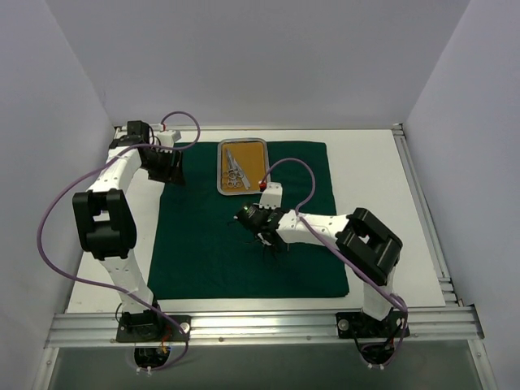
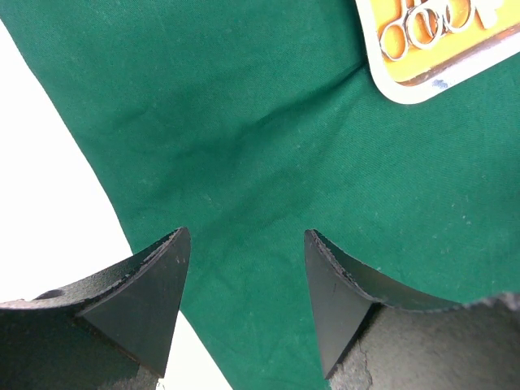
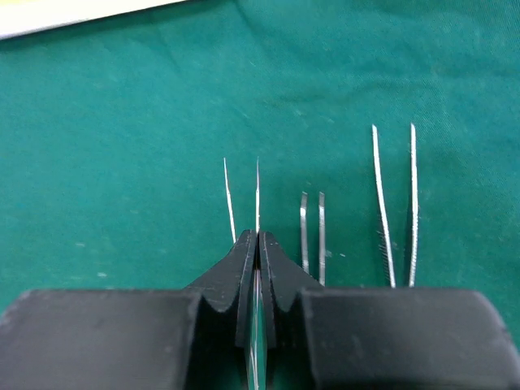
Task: Open and lay out the surgical kit
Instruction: Place the medical item in the surgical kit.
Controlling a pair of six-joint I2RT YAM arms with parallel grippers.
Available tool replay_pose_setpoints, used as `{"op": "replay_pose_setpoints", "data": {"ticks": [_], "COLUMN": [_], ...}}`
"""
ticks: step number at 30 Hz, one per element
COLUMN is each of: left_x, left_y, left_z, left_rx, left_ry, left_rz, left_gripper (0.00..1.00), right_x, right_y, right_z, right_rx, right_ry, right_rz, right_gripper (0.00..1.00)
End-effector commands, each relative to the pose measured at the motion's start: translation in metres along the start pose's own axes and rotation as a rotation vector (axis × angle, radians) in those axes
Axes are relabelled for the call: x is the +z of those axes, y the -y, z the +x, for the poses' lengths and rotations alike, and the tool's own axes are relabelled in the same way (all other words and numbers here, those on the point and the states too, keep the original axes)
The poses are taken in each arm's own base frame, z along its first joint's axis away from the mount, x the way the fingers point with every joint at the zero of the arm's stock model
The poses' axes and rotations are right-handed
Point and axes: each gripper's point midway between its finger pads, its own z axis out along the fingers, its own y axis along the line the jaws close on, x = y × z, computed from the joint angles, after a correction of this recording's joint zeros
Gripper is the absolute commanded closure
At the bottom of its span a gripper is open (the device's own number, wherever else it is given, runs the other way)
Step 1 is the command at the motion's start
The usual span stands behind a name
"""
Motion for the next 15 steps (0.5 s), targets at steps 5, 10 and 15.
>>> {"op": "replay_pose_setpoints", "data": {"ticks": [5,10,15], "left_x": [-0.017,-0.016,-0.014], "left_y": [0.010,0.009,0.009], "left_z": [-0.010,-0.011,-0.010], "left_rx": [0.042,0.044,0.043], "left_ry": [0.045,0.048,0.044], "left_rz": [0.017,0.016,0.018], "left_gripper": [0.33,0.33,0.33], "right_x": [0.013,0.016,0.016], "right_y": [0.011,0.016,0.015], "right_z": [0.015,0.027,0.031], "right_rx": [-0.007,-0.028,-0.033], "right_ry": [-0.005,-0.033,-0.052], "right_rz": [0.045,0.045,0.030], "right_gripper": [1.00,1.00,1.00]}}
